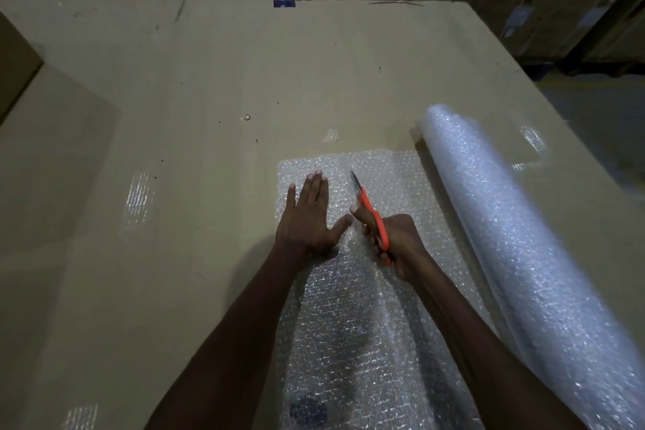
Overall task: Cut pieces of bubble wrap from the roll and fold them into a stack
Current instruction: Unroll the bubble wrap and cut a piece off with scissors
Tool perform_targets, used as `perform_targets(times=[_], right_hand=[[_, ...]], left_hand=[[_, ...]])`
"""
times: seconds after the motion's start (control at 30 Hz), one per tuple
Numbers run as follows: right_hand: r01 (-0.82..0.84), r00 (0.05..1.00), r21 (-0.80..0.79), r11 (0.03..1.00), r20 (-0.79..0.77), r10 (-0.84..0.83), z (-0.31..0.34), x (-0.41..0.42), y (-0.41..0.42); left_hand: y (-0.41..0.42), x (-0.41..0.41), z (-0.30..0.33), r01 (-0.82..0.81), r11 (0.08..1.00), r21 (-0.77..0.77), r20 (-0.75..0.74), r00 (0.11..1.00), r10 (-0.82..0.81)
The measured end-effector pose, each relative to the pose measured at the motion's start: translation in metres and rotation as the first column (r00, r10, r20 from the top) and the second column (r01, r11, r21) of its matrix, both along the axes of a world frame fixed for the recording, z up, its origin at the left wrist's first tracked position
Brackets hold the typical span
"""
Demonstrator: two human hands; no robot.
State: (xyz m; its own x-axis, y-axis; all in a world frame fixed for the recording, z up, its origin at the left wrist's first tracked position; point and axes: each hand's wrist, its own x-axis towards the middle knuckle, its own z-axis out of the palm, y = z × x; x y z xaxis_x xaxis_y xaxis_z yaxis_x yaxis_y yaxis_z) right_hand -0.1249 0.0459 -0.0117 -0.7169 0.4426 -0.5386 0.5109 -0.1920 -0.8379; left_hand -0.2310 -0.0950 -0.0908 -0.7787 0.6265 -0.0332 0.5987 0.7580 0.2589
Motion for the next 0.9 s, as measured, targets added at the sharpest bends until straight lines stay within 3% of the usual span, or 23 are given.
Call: perform_targets(times=[0.9], right_hand=[[-0.053,0.999,0.031,0.998,0.007,0.053,0.007,-0.037,0.006]], left_hand=[[0.001,-0.002,-0.006,-0.014,0.999,0.035,-0.025,1.0,0.015]])
